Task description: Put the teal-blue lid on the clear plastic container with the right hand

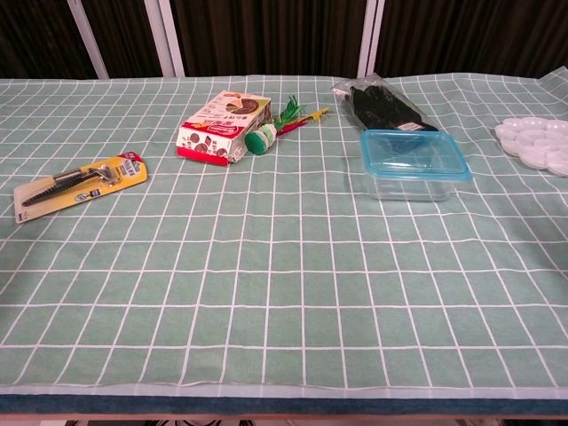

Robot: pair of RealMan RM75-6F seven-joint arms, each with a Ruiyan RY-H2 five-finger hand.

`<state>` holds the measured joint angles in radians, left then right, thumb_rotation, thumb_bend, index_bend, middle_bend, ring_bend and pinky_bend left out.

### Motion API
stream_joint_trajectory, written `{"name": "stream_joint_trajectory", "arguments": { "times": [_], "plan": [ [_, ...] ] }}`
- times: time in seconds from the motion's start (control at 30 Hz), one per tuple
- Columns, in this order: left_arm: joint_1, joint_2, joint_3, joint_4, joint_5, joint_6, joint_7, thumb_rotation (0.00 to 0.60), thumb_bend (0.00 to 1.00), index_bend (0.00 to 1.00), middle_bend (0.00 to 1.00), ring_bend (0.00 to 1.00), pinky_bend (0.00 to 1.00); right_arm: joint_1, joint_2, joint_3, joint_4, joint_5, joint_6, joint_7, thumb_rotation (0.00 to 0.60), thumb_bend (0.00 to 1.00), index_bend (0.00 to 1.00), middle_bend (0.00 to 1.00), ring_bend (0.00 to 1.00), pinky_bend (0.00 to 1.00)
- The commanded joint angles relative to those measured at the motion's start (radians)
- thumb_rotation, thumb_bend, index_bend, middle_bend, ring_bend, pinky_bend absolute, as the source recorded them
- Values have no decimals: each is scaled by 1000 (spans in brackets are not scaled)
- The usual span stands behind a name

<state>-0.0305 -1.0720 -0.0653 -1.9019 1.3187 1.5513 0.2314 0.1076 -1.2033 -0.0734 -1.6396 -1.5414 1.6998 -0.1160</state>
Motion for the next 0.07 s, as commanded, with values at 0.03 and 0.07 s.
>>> {"name": "stream_joint_trajectory", "arguments": {
  "times": [0.03,0.07],
  "plan": [
    [0,-4,1,4,4,0,5,600,771,48,0,0,0,-9,0,6,-3,3,-9,-10,600,347,0,0,0,0],
    [0,-6,2,5,7,0,7,600,771,49,0,0,0,-11,1,9,-3,5,-12,-13,600,347,0,0,0,0]
  ]
}}
